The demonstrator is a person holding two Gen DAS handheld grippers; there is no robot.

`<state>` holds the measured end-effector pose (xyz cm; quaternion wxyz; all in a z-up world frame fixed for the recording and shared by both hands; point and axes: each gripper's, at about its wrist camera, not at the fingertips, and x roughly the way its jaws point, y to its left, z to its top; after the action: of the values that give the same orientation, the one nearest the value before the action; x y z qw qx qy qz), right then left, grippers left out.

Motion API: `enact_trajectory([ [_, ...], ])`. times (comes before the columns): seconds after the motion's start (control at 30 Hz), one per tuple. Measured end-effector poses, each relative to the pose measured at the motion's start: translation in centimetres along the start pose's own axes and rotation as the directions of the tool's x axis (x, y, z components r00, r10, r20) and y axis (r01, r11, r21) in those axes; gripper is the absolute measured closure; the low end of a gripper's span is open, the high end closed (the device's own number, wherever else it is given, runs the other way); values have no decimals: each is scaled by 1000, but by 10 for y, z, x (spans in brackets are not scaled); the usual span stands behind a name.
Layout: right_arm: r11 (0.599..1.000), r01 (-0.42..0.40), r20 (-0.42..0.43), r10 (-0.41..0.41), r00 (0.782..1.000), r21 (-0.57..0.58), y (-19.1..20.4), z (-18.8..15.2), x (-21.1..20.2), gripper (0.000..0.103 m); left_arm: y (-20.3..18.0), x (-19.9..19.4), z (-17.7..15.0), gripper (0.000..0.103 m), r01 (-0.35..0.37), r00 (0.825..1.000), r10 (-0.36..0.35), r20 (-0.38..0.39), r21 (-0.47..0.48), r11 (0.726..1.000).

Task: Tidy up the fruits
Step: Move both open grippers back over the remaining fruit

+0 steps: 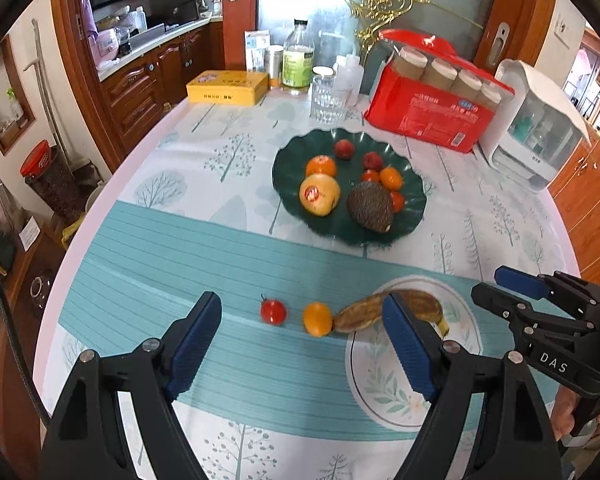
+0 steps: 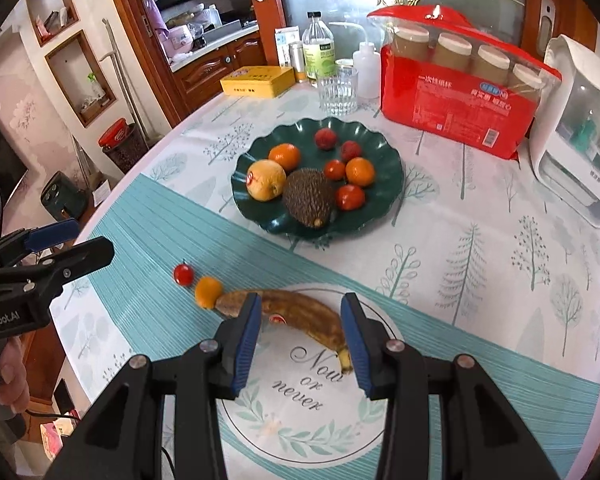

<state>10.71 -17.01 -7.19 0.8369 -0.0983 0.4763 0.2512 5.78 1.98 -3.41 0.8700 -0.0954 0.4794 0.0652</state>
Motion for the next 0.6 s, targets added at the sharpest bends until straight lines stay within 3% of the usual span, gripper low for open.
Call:
enact_trajectory([
  [0.6,998,62,-95,-60,994,12,-22,-43,33,62,12,50,-44,22,-23,991,21,-134,-13,1000],
])
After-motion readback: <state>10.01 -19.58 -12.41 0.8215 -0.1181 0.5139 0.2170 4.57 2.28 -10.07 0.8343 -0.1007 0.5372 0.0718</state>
